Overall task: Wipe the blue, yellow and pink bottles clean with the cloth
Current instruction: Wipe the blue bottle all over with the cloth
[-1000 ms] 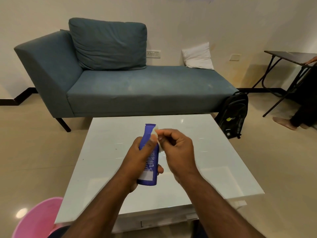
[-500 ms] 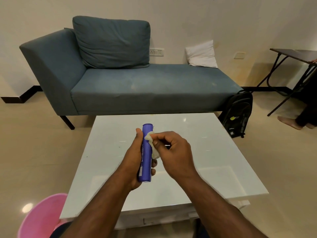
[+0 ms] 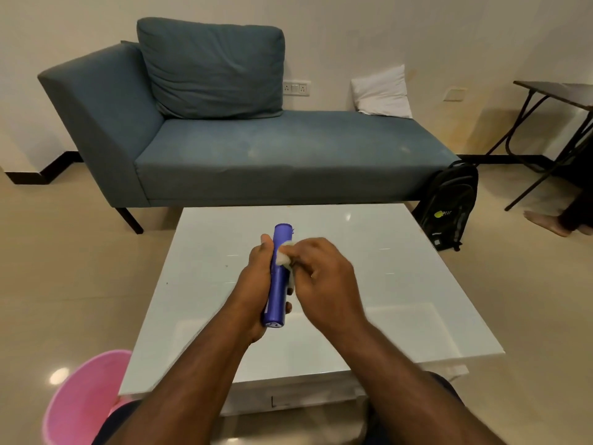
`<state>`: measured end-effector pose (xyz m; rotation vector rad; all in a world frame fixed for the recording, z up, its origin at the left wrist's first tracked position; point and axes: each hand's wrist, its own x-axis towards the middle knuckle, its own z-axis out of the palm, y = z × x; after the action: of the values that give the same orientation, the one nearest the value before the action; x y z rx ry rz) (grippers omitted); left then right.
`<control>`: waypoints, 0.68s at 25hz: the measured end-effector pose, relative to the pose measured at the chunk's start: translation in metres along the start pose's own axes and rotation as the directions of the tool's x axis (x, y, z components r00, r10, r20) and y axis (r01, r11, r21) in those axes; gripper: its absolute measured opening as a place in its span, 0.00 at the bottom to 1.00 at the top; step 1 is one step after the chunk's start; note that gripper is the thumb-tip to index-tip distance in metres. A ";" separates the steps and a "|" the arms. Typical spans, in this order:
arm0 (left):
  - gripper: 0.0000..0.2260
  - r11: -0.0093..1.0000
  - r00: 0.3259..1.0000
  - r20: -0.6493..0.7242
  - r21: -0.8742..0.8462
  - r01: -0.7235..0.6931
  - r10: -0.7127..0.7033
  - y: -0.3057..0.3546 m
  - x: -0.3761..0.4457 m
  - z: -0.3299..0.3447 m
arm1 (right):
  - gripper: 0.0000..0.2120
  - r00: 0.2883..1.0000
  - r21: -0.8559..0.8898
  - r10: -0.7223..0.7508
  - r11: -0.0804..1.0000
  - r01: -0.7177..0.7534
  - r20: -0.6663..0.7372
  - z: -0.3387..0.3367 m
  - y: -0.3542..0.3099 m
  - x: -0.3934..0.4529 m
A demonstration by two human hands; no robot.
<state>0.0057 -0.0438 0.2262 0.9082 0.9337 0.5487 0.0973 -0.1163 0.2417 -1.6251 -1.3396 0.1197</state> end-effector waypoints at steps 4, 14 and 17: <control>0.26 0.999 0.998 -0.053 0.051 -0.014 0.017 0.001 -0.001 0.003 | 0.06 1.000 -0.144 0.008 0.990 -0.003 0.029 0.000 -0.001 0.012; 0.27 0.995 0.998 -0.040 -0.091 0.043 -0.047 0.001 0.000 0.006 | 0.06 0.996 -0.210 0.048 0.977 -0.031 0.077 0.002 -0.006 0.012; 0.27 0.971 0.994 -0.018 -0.214 0.102 -0.109 0.007 0.003 -0.001 | 0.07 0.979 -0.097 0.093 0.992 -0.077 0.179 0.005 -0.014 -0.006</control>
<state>0.0065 -0.0374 0.2311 0.6551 0.9251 0.5604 0.0824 -0.1191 0.2462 -1.7827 -1.4316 0.2701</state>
